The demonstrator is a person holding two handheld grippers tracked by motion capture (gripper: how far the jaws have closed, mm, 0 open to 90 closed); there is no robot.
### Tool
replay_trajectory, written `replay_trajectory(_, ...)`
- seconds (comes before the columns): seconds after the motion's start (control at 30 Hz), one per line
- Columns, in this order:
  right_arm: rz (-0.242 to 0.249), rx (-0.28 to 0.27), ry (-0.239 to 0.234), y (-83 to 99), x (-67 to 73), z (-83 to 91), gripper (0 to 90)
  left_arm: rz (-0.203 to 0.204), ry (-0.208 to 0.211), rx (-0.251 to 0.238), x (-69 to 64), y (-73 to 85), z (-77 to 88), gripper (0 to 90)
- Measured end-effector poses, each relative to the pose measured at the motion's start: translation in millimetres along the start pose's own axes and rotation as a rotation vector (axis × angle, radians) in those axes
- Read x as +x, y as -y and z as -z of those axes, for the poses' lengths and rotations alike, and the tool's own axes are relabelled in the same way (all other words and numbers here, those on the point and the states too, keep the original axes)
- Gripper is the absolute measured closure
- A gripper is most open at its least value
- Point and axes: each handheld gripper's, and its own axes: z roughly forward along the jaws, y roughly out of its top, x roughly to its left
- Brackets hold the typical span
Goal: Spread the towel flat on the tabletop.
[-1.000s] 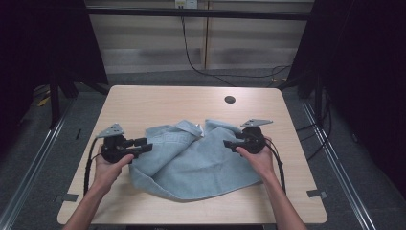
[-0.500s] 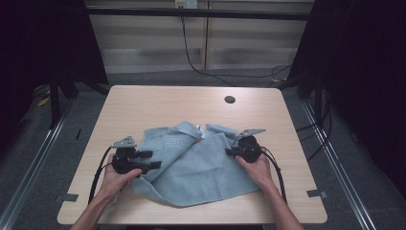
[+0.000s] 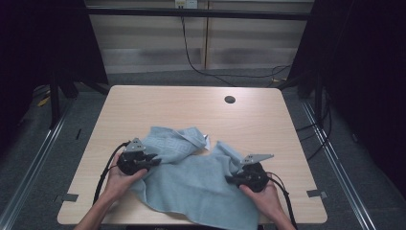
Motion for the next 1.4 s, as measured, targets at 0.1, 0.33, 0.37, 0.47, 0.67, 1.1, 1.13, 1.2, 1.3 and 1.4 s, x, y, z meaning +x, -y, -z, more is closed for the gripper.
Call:
replay_trajectory(0.1,0.027,0.008,-0.044,2.6,13.6,-1.9,68.4,0.047,-0.026,-0.036,11.9,-1.5,2.1,68.0)
replay_trajectory(0.33,0.052,-0.143,0.025,-38.4,-11.2,7.1,65.7,0.031,0.057,-0.103,-5.1,-12.2,28.6,64.5)
replay_trajectory(0.37,0.054,-0.147,0.052,-45.3,-18.2,4.5,66.8,0.03,0.08,-0.112,-8.2,-13.0,30.9,65.1)
replay_trajectory(0.47,0.025,-0.145,0.088,-64.0,-38.3,-8.5,63.0,0.018,0.071,-0.097,-11.2,-10.0,27.3,62.2)
replay_trajectory(0.67,-0.009,-0.084,0.141,-76.6,-64.0,-42.3,50.7,0.051,0.056,-0.036,2.3,2.4,11.2,43.2)
replay_trajectory(1.1,-0.021,-0.209,0.184,-62.6,-63.7,-0.9,85.7,0.117,-0.042,-0.132,21.7,7.3,40.0,83.0)
replay_trajectory(1.13,-0.021,-0.229,0.2,-60.6,-64.1,10.5,85.7,0.135,-0.053,-0.15,25.3,8.2,44.0,83.1)
replay_trajectory(1.2,-0.029,-0.267,0.243,-55.4,-66.5,33.3,85.7,0.176,-0.071,-0.18,32.0,9.8,51.1,83.3)
replay_trajectory(1.3,-0.065,-0.319,0.313,-43.1,-73.4,66.1,85.8,0.197,-0.096,-0.199,39.1,12.3,58.4,83.8)
replay_trajectory(1.4,-0.105,-0.34,0.408,-24.5,-81.3,91.2,85.8,0.252,-0.137,-0.208,50.0,19.0,66.2,84.0)
